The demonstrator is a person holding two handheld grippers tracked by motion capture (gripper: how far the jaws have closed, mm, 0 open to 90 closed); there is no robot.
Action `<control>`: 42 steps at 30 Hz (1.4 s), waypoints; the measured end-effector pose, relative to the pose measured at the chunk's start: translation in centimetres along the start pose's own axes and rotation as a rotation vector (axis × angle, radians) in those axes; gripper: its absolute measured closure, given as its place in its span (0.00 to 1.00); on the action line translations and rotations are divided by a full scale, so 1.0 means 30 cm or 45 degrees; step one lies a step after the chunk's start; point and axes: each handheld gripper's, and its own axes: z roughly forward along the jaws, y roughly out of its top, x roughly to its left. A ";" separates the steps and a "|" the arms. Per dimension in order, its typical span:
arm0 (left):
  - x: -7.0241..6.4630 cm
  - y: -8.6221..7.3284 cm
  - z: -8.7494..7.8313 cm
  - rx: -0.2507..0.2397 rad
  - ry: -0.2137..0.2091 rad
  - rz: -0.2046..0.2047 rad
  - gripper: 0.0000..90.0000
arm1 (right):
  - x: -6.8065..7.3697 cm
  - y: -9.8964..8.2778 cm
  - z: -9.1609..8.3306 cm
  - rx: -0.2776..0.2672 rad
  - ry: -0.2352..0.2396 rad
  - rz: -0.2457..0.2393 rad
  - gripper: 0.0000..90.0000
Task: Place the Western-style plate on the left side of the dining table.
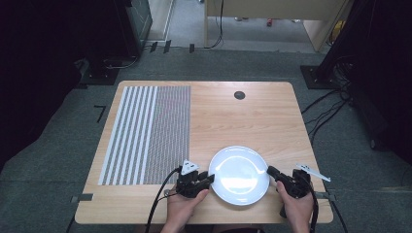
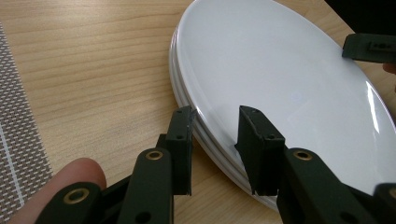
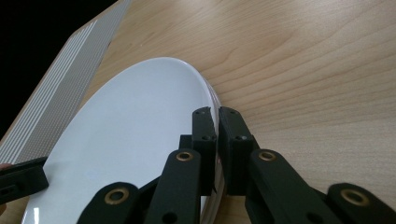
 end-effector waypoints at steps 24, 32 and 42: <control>0.033 0.008 -0.017 0.039 -0.045 -0.062 0.74 | 0.000 -0.008 0.021 -0.004 0.072 0.042 0.98; 0.042 0.007 -0.045 0.026 -0.032 -0.065 0.75 | 0.015 -0.023 0.042 0.022 0.101 0.063 0.96; 0.060 -0.010 -0.095 -0.002 -0.028 -0.083 0.76 | 0.032 -0.037 0.062 0.061 0.158 0.089 0.96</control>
